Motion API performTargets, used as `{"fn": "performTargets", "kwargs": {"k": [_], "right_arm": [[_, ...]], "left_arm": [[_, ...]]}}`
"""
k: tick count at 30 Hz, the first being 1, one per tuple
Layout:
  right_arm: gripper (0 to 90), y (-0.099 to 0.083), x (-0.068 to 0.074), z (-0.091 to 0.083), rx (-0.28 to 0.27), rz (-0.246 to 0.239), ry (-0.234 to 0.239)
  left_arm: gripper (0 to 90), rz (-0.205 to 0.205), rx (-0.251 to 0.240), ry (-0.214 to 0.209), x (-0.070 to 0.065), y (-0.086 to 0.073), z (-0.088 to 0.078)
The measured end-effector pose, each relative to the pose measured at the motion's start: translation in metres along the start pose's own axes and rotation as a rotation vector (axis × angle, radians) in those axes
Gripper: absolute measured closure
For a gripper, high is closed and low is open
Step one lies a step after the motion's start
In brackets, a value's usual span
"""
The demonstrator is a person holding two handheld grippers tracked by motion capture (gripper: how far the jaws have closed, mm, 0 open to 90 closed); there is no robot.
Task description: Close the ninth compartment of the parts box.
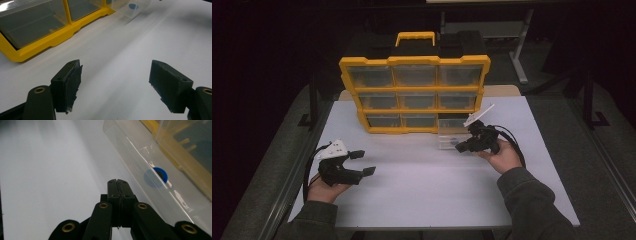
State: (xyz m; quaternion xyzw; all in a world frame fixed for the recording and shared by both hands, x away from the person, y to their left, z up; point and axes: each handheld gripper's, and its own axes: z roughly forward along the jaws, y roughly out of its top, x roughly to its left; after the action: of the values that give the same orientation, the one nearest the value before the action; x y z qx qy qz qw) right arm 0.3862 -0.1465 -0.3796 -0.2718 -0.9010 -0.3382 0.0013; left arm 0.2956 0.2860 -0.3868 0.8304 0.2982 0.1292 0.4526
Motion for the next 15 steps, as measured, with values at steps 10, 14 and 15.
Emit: {"fn": "performTargets", "kwargs": {"k": [10,14,15], "right_arm": [[88.1,0.0022,-0.0025,0.0009,0.0,0.001,-0.023],[88.3,0.0036,-0.0032,0.0011,0.003,-0.003,-0.027],[88.3,0.0036,-0.0032,0.0011,0.003,-0.003,-0.027]], "left_arm": [[24.8,0.0,0.0,0.001,0.0003,-0.0009,-0.0007],[24.8,0.001,0.002,0.003,0.0001,-0.0007,-0.0009],[24.8,0.001,0.001,0.003,0.0001,-0.0008,-0.0008]]}}
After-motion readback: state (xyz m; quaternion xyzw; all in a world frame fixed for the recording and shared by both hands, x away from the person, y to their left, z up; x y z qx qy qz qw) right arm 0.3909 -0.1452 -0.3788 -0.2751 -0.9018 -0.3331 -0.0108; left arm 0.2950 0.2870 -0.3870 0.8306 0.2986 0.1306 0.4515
